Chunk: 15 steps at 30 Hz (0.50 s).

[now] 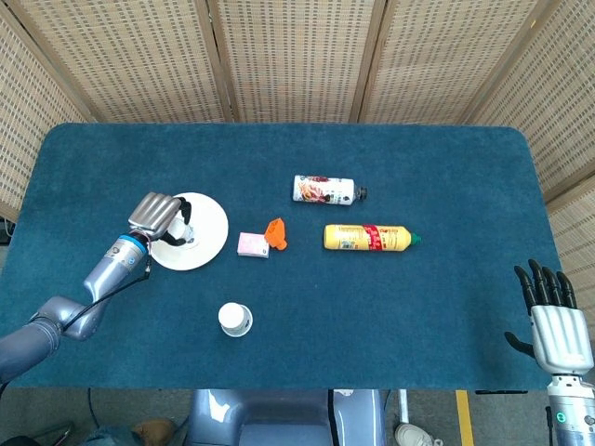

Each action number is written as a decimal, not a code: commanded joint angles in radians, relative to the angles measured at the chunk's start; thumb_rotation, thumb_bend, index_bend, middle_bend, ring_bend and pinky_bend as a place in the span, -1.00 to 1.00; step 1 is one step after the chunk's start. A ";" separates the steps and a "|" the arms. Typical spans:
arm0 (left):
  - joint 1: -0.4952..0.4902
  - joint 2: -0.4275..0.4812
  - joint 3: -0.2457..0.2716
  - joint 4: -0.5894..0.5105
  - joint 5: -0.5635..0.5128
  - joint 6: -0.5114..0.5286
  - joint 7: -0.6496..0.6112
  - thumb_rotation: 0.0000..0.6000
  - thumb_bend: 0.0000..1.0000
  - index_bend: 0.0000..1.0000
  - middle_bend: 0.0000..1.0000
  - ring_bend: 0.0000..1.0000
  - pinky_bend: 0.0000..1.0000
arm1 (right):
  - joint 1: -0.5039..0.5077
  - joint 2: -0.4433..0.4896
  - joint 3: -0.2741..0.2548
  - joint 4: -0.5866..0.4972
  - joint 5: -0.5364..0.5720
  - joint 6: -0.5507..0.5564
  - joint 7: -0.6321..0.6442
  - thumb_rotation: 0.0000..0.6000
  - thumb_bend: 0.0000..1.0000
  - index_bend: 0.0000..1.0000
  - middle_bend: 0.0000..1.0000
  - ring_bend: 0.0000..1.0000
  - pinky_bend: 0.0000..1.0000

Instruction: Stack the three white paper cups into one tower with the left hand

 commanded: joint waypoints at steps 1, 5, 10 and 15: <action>0.004 0.025 -0.006 -0.032 0.005 0.017 0.001 1.00 -0.54 0.22 -0.07 0.05 0.35 | -0.001 0.001 -0.001 -0.001 -0.003 0.003 0.001 1.00 -1.00 -1.00 -1.00 -1.00 -1.00; 0.008 0.083 -0.018 -0.117 0.016 0.047 0.003 1.00 -0.54 0.22 -0.07 0.05 0.35 | -0.003 0.004 -0.002 -0.005 -0.008 0.009 0.005 1.00 -1.00 -1.00 -1.00 -1.00 -1.00; 0.017 0.271 -0.024 -0.444 0.114 0.132 -0.010 1.00 -0.54 0.22 -0.07 0.05 0.35 | -0.005 0.006 -0.005 -0.009 -0.015 0.014 0.006 1.00 -1.00 -1.00 -1.00 -1.00 -1.00; 0.005 0.410 -0.012 -0.705 0.190 0.127 0.004 1.00 -0.54 0.22 -0.07 0.05 0.34 | -0.006 0.006 -0.006 -0.012 -0.018 0.017 0.002 1.00 -1.00 -1.00 -1.00 -1.00 -1.00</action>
